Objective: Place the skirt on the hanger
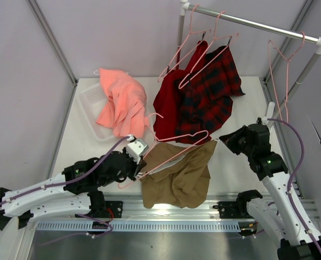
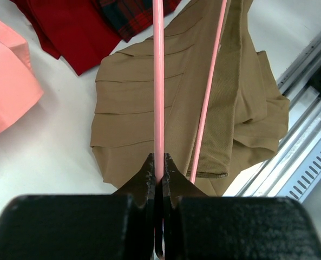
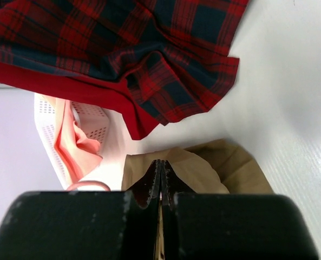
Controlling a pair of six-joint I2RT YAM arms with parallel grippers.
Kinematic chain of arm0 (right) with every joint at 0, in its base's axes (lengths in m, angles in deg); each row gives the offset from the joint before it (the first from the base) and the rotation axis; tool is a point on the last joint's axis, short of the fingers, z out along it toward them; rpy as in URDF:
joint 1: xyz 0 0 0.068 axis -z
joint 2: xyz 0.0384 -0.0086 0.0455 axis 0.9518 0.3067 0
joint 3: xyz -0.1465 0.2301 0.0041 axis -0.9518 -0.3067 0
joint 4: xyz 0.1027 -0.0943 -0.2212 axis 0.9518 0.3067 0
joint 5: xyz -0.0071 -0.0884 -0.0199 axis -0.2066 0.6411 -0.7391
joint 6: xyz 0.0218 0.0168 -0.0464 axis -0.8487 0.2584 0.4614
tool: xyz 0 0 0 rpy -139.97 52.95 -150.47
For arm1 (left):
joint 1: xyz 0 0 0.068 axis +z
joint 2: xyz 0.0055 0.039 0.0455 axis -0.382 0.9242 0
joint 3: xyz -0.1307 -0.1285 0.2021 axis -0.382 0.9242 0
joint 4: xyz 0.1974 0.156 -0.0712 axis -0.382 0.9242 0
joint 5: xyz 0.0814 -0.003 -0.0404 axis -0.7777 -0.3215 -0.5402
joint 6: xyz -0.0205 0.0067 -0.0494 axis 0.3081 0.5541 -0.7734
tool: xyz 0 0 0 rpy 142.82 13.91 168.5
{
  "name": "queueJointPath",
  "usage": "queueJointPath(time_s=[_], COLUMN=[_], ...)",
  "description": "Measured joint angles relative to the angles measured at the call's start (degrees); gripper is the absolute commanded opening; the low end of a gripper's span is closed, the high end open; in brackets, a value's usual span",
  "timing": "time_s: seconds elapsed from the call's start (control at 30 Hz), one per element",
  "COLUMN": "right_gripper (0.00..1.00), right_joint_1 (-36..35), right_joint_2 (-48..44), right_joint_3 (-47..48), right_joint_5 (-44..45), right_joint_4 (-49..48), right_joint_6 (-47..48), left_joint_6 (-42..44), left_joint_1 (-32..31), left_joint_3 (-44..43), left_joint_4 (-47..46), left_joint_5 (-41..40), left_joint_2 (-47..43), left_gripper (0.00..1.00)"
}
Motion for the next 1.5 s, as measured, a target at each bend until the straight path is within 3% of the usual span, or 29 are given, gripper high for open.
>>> queueJointPath(time_s=[0.33, 0.77, 1.2, 1.5], right_gripper=[0.0, 0.0, 0.0, 0.0], right_joint_1=[4.9, 5.6, 5.9, 6.4], right_joint_2=[1.2, 1.8, 0.6, -1.7], right_joint_3=[-1.5, -1.6, -1.7, -2.1], right_joint_5=[-6.3, -11.3, -10.2, -9.5], right_joint_4=[-2.3, -4.4, -1.4, 0.0], right_joint_6=[-4.9, -13.9, -11.6, -11.0], left_joint_6=[0.0, 0.0, 0.0, 0.0], left_joint_1=[0.0, -2.1, -3.1, -3.1], left_joint_3=[0.5, 0.8, 0.7, 0.7], left_joint_4=[-1.4, -3.2, -1.2, -0.2], left_joint_5=[2.6, 1.9, -6.3, -6.4], left_joint_2=[0.9, 6.1, 1.7, 1.9], left_gripper=[0.0, 0.0, 0.0, 0.0])
